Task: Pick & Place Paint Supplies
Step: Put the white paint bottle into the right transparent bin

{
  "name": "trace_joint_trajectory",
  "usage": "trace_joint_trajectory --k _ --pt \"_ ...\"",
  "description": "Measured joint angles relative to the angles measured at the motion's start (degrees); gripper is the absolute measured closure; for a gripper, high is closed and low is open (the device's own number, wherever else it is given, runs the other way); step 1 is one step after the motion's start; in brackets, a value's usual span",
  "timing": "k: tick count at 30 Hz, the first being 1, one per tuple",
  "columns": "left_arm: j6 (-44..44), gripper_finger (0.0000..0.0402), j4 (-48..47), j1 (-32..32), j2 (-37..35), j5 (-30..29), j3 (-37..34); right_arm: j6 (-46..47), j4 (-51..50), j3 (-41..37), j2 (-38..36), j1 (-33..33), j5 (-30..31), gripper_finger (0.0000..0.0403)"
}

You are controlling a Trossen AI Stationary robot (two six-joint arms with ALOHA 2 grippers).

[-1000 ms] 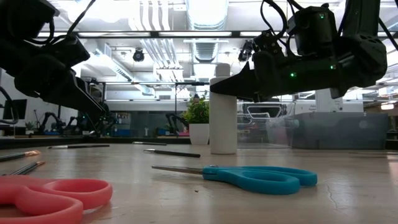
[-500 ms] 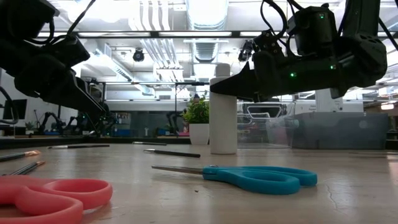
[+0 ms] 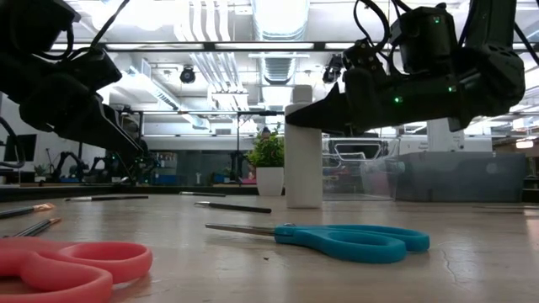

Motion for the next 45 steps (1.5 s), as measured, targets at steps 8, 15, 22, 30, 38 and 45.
trace_joint_trajectory --k 8,15,22,30,38,45 --pt "0.0 0.0135 -0.01 0.0 0.0 0.02 0.0 0.0 0.33 0.0 -0.82 0.04 0.02 0.0195" --pt "0.0 0.0135 -0.01 0.01 0.0 0.01 0.0 -3.98 -0.33 0.0 -5.98 1.49 2.83 0.0195" --pt "0.0 0.0135 -0.01 0.0 0.0 0.02 0.0 -5.5 -11.83 0.04 -15.57 2.03 7.7 0.0195" --pt "0.0 0.0135 -0.01 0.0 -0.02 0.01 -0.02 -10.04 -24.04 0.04 -27.5 2.03 13.75 0.0195" --pt "0.0 0.0135 -0.02 0.0 0.0 0.02 0.0 -11.27 -45.12 2.09 -39.77 1.88 23.51 0.0195" --pt "0.0 0.0135 -0.05 0.01 -0.02 0.01 0.0 -7.95 -64.11 6.16 -46.73 1.88 31.18 0.0195"
